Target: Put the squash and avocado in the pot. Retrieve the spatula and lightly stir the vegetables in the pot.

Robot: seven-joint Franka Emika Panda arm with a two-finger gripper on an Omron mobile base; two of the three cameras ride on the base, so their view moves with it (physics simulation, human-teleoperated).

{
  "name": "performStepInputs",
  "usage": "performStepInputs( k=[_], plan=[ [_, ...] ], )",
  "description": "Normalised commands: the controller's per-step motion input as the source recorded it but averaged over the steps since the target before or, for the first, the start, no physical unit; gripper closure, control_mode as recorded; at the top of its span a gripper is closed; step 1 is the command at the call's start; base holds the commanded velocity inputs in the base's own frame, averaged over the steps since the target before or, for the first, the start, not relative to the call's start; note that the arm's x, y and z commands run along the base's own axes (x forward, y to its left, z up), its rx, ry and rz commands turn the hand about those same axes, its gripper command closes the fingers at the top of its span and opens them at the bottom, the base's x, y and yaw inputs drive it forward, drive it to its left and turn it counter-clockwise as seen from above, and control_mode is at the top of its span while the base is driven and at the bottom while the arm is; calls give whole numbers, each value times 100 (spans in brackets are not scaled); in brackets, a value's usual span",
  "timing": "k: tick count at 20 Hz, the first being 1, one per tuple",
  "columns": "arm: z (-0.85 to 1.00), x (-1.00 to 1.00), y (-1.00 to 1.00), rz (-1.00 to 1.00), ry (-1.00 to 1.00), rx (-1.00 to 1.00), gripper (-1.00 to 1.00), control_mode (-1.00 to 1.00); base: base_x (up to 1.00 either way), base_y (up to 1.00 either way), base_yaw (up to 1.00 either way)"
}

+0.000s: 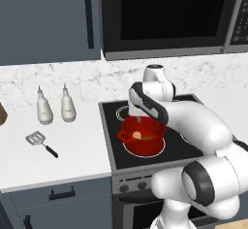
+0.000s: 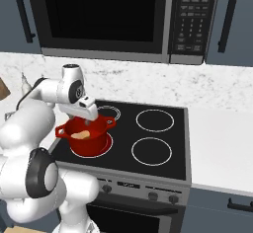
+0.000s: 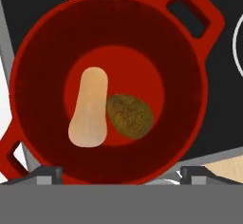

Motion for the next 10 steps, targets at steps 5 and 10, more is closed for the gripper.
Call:
performStepInputs(
  k=[5, 10],
  plan=[
    [1, 0, 5, 0, 0, 0, -100, -100, 0, 0, 0],
    [15, 0, 68, 3, -14, 0, -100, -100, 0, 0, 0]
  ],
)
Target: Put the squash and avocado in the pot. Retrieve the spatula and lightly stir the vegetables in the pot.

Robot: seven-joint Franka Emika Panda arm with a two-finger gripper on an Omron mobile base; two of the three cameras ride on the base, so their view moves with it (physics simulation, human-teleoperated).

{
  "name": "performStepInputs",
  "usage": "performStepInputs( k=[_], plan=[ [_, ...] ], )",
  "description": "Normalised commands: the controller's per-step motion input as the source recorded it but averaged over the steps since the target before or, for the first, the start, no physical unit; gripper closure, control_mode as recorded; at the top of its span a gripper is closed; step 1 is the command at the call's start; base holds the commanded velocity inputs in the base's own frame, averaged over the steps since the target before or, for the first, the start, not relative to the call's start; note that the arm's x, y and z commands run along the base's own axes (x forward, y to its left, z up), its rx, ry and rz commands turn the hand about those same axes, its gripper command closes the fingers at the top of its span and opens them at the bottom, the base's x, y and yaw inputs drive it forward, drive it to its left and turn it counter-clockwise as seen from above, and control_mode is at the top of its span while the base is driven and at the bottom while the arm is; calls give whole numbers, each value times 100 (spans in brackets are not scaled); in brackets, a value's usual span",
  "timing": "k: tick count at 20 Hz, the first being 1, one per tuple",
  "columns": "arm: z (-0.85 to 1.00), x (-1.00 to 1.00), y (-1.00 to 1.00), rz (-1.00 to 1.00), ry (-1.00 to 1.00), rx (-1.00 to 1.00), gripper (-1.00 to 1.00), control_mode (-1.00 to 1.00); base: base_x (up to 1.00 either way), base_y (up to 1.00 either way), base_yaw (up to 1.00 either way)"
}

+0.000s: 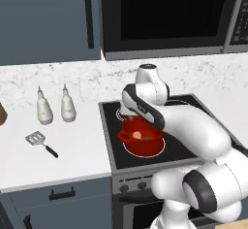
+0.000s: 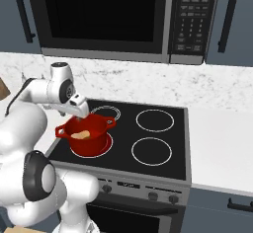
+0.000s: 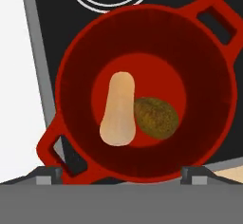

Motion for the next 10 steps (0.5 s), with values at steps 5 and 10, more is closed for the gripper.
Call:
performStepInputs(
  k=[5, 10],
  plan=[
    [9, 1, 96, 22, -6, 0, -100, -100, 0, 0, 0],
    [1, 26, 100, 40, 6, 0, -100, -100, 0, 0, 0]
  ],
)
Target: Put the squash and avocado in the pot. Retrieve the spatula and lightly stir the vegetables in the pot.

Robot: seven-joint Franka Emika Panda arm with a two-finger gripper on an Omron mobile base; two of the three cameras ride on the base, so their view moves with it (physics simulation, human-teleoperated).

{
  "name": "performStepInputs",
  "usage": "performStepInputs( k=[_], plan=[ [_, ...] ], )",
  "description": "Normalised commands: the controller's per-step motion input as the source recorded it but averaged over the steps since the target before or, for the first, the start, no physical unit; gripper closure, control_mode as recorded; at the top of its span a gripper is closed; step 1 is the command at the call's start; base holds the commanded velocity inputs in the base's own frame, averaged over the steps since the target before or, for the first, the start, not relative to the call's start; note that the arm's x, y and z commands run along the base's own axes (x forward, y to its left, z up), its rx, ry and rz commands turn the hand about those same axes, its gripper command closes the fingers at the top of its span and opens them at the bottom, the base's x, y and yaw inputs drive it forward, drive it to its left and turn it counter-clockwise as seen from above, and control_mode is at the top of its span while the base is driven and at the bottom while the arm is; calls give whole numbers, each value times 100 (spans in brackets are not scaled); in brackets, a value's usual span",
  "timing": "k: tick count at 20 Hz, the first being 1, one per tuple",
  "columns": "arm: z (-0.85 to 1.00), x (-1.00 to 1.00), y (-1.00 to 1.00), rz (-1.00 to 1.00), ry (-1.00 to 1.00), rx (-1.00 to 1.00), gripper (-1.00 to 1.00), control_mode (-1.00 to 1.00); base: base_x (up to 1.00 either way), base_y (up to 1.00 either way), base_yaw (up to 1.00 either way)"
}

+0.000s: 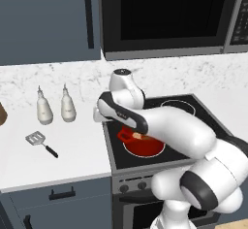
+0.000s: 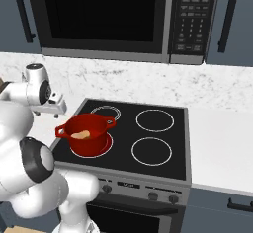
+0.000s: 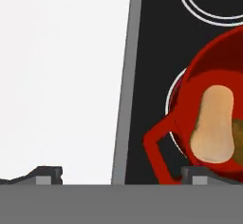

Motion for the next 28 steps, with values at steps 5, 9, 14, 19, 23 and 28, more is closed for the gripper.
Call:
performStepInputs(
  k=[5, 9, 14, 19, 23, 28],
  plan=[
    [-7, 27, 97, 37, 6, -4, -100, -100, 0, 0, 0],
    [-12, 0, 47, 14, 3, -6, -100, -100, 0, 0, 0],
    [-33, 6, 72, 7, 1, -6, -100, -100, 0, 0, 0],
    [-45, 10, 84, 3, 0, -2, -100, -100, 0, 0, 0],
    [-26, 9, 69, 0, 3, 0, -100, -100, 0, 0, 0],
    [-22, 3, 48, 0, 1, -1, -100, -100, 0, 0, 0]
  ],
)
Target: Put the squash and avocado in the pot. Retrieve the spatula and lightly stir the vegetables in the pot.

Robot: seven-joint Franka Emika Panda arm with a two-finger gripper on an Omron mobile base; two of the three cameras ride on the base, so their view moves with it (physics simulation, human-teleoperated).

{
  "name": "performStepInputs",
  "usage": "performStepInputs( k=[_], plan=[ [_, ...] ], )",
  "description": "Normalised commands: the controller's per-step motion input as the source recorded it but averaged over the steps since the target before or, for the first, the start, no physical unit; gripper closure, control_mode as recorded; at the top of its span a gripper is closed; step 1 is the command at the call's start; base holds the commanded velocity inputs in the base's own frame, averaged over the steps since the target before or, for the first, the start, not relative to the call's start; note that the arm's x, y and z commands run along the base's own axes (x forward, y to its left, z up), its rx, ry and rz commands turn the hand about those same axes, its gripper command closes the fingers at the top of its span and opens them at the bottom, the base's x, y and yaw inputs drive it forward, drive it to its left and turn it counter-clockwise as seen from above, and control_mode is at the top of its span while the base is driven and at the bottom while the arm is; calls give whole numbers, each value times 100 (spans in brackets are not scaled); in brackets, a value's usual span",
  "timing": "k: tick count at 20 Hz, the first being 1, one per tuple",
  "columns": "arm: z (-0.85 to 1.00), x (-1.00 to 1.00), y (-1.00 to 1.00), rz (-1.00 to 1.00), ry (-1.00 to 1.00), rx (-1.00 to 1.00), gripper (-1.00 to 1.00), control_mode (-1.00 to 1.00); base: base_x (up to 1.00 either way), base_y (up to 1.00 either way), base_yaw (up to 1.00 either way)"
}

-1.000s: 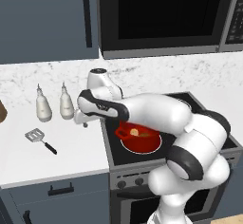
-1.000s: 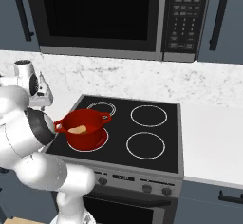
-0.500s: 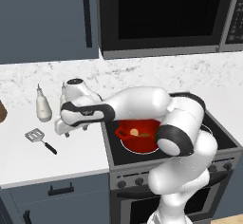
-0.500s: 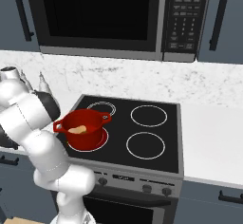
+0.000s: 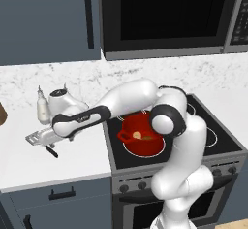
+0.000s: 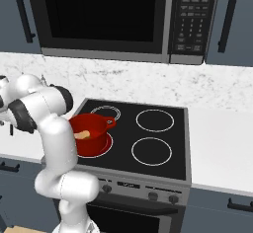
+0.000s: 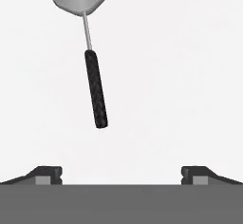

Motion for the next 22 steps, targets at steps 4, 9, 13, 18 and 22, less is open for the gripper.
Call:
performStepInputs(
  k=[4, 9, 13, 18, 22],
  plan=[
    [-29, 9, 30, 0, 0, 0, -100, -100, 0, 0, 0],
    [-26, 12, 24, 0, 0, -1, -100, -100, 0, 0, 0],
    [-24, 10, 16, 0, 0, -1, -100, -100, 0, 0, 0],
    [-22, 8, 1, 0, 0, 0, -100, -100, 0, 0, 0],
    [-23, 8, 0, 0, 0, 0, -100, -100, 0, 0, 0]
  ],
)
